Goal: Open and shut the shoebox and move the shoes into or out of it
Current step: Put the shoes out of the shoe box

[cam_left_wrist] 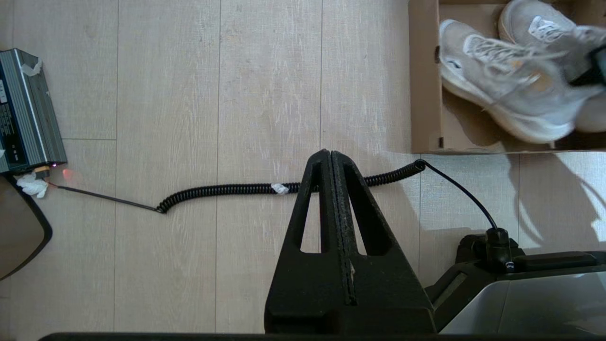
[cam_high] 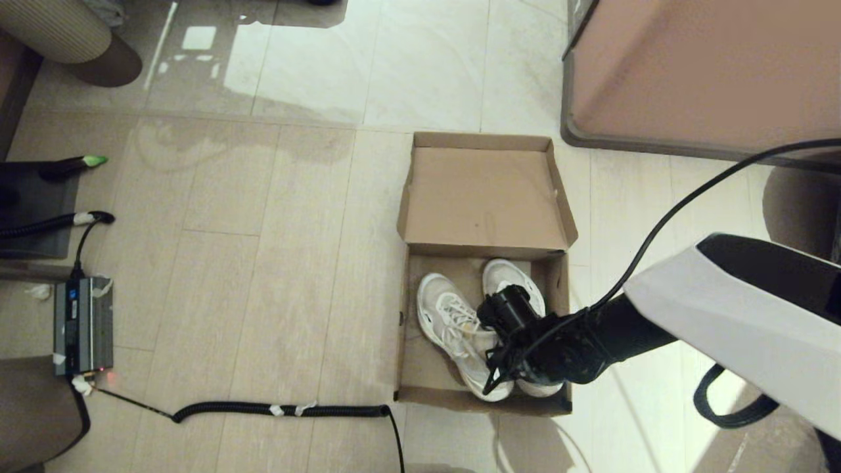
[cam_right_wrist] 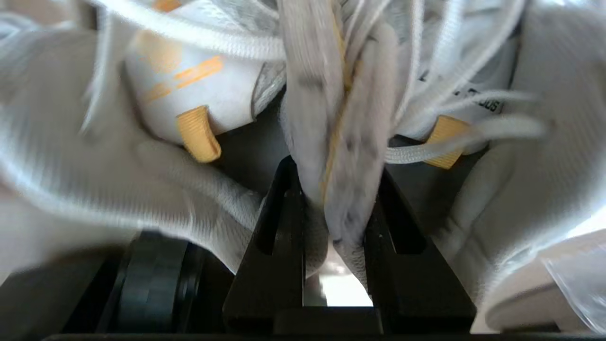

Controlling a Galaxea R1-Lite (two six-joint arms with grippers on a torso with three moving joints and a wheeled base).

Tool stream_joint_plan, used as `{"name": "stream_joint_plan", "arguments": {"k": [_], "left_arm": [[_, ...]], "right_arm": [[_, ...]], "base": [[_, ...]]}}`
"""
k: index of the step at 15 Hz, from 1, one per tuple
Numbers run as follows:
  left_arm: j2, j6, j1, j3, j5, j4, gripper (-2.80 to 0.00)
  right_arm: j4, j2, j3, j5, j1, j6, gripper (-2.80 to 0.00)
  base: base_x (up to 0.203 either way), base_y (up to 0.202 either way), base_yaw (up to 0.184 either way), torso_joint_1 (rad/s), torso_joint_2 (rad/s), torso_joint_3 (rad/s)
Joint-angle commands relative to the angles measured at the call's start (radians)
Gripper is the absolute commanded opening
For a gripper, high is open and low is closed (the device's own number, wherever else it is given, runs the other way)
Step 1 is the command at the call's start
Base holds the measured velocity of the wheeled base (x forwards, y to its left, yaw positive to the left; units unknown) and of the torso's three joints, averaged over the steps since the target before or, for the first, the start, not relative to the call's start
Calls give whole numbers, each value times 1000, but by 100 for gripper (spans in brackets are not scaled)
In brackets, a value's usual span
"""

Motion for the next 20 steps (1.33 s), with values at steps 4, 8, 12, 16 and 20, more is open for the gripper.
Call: {"name": "stream_joint_plan", "arguments": {"k": [4,8,12,16,20], "left_arm": [[1,0,0,0,-1,0,-280],[1,0,0,0,0,0,-280],[1,0,0,0,0,0,-280],[1,0,0,0,0,0,-280],[1,0,0,0,0,0,-280]], "right_arm": [[175,-239,4,59,2,4,-280],[317,-395,5,122,2,6,-280],[415,-568,0,143,1,7,-280],[524,-752,-19,154,-68,6,-280],[595,-794,-121,209,-277,2,-280]], "base": [[0,0,0,0,0,0],[0,0,0,0,0,0],[0,0,0,0,0,0],[0,0,0,0,0,0],[0,0,0,0,0,0]]}}
